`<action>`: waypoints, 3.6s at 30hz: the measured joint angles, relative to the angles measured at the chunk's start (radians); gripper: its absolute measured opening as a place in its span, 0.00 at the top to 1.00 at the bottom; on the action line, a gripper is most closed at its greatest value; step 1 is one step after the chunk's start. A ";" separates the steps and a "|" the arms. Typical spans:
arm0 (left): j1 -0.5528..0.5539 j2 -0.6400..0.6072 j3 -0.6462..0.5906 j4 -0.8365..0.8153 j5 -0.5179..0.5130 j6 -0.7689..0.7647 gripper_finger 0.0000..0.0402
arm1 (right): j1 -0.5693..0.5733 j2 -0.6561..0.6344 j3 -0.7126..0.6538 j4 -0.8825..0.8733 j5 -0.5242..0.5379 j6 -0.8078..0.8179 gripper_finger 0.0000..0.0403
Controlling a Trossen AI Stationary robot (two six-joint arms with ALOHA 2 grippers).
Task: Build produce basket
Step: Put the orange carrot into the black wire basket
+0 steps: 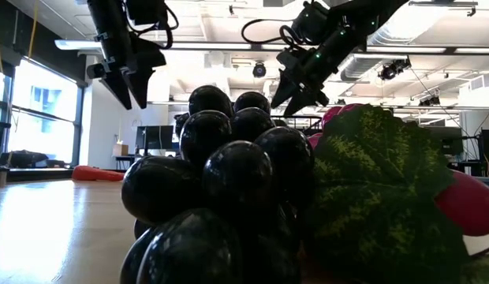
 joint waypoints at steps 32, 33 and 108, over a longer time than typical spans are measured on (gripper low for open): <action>0.219 0.012 -0.172 -0.030 0.156 1.001 0.35 | -0.088 -0.003 0.171 -0.126 0.016 -0.240 0.34; 0.226 0.012 -0.180 -0.011 0.156 1.016 0.35 | -0.088 -0.003 0.171 -0.127 0.016 -0.235 0.34; 0.207 0.258 -0.170 0.200 0.003 1.042 0.92 | -0.021 -0.003 0.171 -0.139 0.011 -0.169 0.34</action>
